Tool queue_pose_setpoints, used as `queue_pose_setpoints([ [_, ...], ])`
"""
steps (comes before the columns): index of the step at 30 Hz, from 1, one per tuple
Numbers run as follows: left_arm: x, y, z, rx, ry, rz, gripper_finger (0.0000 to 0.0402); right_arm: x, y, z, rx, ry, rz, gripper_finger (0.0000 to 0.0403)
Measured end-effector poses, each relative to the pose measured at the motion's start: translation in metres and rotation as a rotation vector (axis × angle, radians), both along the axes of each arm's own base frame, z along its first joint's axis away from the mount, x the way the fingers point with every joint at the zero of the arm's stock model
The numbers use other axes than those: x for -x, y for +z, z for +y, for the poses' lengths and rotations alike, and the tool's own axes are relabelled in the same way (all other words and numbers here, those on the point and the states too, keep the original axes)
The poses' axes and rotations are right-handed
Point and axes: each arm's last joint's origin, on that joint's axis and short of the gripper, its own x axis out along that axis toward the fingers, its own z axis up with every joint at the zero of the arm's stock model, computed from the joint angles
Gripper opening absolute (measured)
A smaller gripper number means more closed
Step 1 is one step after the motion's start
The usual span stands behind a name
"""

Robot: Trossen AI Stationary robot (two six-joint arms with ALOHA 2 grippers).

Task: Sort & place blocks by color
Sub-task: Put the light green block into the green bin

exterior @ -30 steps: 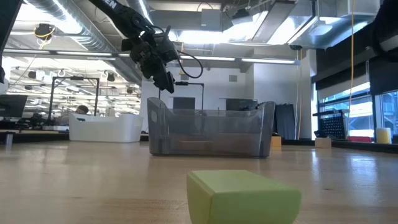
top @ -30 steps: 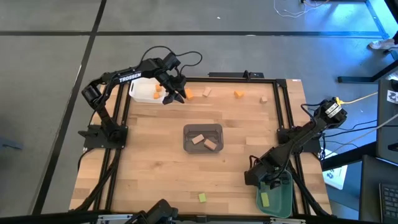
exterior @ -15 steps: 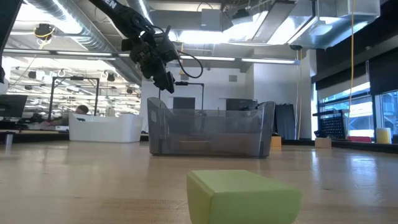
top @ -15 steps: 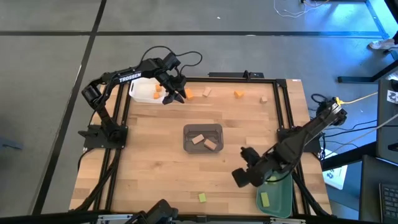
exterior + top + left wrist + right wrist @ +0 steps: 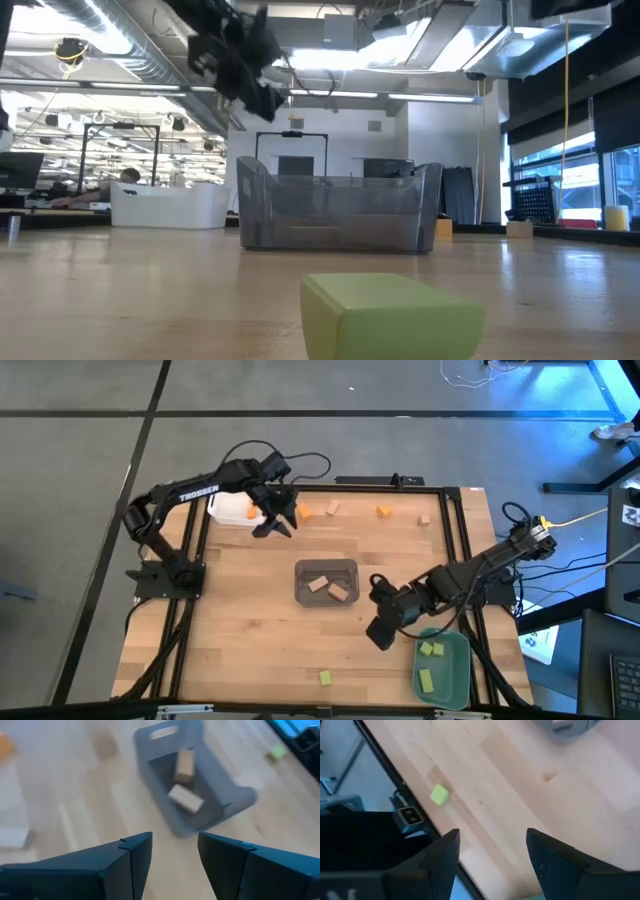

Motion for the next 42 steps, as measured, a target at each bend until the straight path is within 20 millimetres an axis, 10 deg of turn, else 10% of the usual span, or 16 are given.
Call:
queue_pose_setpoints([
  [21,0.004,0.062,-0.157,-0.069,0.262,0.103,0.0151,-0.022,0.006,-0.021,0.103,0.147,-0.180,0.0229],
  [30,0.029,0.074,-0.176,-0.121,0.319,0.118,0.0151,-0.049,-0.010,-0.009,-0.085,-0.231,-0.201,0.0223],
  [42,0.049,0.079,-0.178,-0.169,0.257,0.154,0.0151,-0.098,-0.042,0.018,-0.215,-0.176,-0.195,0.0186],
])
